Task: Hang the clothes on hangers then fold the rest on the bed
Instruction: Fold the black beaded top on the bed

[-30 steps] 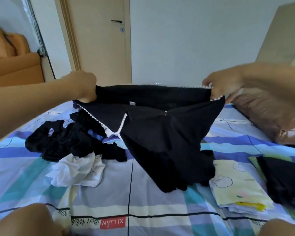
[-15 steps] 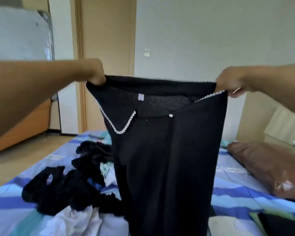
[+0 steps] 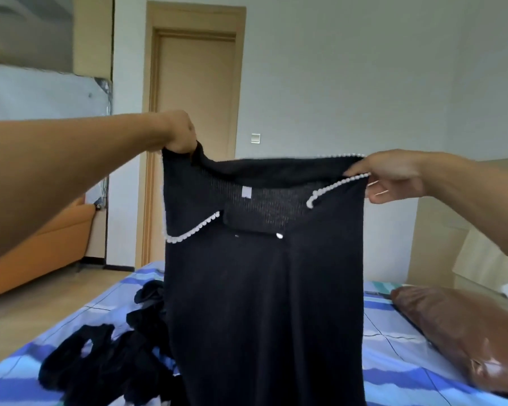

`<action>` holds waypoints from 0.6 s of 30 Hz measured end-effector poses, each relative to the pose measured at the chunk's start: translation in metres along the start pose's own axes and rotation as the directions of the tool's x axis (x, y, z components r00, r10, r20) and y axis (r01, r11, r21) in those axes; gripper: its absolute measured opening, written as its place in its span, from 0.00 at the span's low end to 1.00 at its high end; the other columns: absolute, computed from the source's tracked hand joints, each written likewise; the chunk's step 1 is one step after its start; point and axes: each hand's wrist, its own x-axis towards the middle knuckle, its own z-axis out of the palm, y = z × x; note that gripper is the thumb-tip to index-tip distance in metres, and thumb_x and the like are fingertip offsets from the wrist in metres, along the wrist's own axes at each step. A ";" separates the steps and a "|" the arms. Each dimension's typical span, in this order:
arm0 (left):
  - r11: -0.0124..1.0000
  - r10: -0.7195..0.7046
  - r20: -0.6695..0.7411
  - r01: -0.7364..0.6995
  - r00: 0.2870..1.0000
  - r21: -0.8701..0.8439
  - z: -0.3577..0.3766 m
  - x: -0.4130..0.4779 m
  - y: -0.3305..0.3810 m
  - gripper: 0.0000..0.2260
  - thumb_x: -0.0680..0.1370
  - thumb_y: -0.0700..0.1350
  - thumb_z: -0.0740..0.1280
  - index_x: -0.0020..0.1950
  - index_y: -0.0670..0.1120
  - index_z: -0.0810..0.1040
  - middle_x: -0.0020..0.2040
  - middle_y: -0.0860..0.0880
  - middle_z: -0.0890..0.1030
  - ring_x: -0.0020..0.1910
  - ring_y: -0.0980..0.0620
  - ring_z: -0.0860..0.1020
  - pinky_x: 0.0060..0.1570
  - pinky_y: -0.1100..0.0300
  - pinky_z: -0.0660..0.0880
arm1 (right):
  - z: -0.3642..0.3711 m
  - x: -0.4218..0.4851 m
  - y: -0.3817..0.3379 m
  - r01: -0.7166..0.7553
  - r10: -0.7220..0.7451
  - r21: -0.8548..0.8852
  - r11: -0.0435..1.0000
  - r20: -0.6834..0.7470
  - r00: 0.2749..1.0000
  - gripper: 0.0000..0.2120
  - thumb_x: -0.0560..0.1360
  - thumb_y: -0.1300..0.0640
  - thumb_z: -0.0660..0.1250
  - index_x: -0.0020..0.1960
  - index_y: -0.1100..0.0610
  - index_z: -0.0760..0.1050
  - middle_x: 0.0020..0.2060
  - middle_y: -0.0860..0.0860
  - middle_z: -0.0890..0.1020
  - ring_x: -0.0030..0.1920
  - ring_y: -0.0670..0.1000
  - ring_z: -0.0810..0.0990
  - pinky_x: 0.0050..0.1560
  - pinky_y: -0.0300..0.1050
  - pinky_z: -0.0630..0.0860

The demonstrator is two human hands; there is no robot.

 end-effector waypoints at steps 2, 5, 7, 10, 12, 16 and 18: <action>0.983 0.058 -0.072 -0.045 0.996 0.180 -0.009 0.000 -0.002 0.06 0.74 0.36 0.71 0.50 0.36 0.80 0.42 0.42 0.78 0.39 0.45 0.74 0.34 0.56 0.70 | -0.011 -0.006 -0.005 -0.024 -0.014 -0.330 0.944 -0.112 0.994 0.05 0.80 0.58 0.65 0.51 0.58 0.78 0.44 0.52 0.82 0.36 0.49 0.84 0.39 0.42 0.74; 0.970 0.051 0.011 -0.052 0.999 0.236 -0.015 0.007 0.002 0.04 0.77 0.35 0.68 0.50 0.37 0.78 0.41 0.41 0.77 0.35 0.45 0.74 0.29 0.57 0.69 | -0.019 -0.009 -0.016 -0.007 -0.089 -0.522 0.853 -0.159 0.983 0.05 0.79 0.62 0.62 0.46 0.59 0.75 0.42 0.53 0.78 0.38 0.51 0.77 0.41 0.43 0.75; 0.976 -0.021 0.150 -0.012 0.988 0.219 -0.010 0.014 0.007 0.06 0.77 0.33 0.64 0.52 0.36 0.78 0.42 0.41 0.77 0.34 0.45 0.73 0.28 0.58 0.69 | -0.020 -0.005 -0.020 -0.010 -0.048 -0.495 0.869 -0.104 0.993 0.06 0.79 0.64 0.62 0.46 0.57 0.75 0.40 0.52 0.76 0.37 0.51 0.72 0.37 0.41 0.75; 0.983 -0.090 0.304 0.036 0.948 0.180 0.017 0.019 0.009 0.04 0.78 0.35 0.66 0.50 0.39 0.80 0.38 0.44 0.78 0.32 0.49 0.74 0.27 0.62 0.72 | -0.008 0.019 -0.006 -0.084 0.059 -0.472 0.878 -0.067 0.996 0.06 0.80 0.64 0.61 0.49 0.57 0.76 0.38 0.53 0.75 0.35 0.51 0.70 0.32 0.40 0.76; 0.990 -0.128 0.396 0.096 0.909 0.100 0.055 0.024 0.000 0.03 0.78 0.35 0.66 0.49 0.38 0.79 0.37 0.44 0.80 0.31 0.50 0.78 0.25 0.64 0.75 | 0.014 0.042 0.023 -0.145 0.128 -0.462 0.875 -0.069 0.989 0.06 0.80 0.64 0.61 0.48 0.58 0.76 0.36 0.52 0.75 0.32 0.51 0.71 0.32 0.41 0.76; 0.939 -0.165 0.515 0.294 0.841 -0.178 0.175 0.030 -0.034 0.05 0.79 0.34 0.64 0.54 0.37 0.76 0.51 0.41 0.79 0.40 0.50 0.79 0.30 0.64 0.79 | 0.102 0.094 0.111 -0.249 0.223 -0.345 0.905 -0.113 0.968 0.06 0.80 0.65 0.61 0.45 0.60 0.72 0.38 0.55 0.74 0.32 0.51 0.73 0.24 0.37 0.76; 0.847 -0.154 0.525 0.385 0.837 -0.366 0.235 0.022 -0.053 0.11 0.81 0.37 0.64 0.63 0.38 0.74 0.53 0.43 0.77 0.40 0.51 0.78 0.34 0.64 0.80 | 0.148 0.111 0.163 -0.303 0.274 -0.244 0.921 -0.146 0.951 0.08 0.78 0.68 0.61 0.41 0.61 0.70 0.38 0.58 0.74 0.33 0.54 0.74 0.20 0.40 0.76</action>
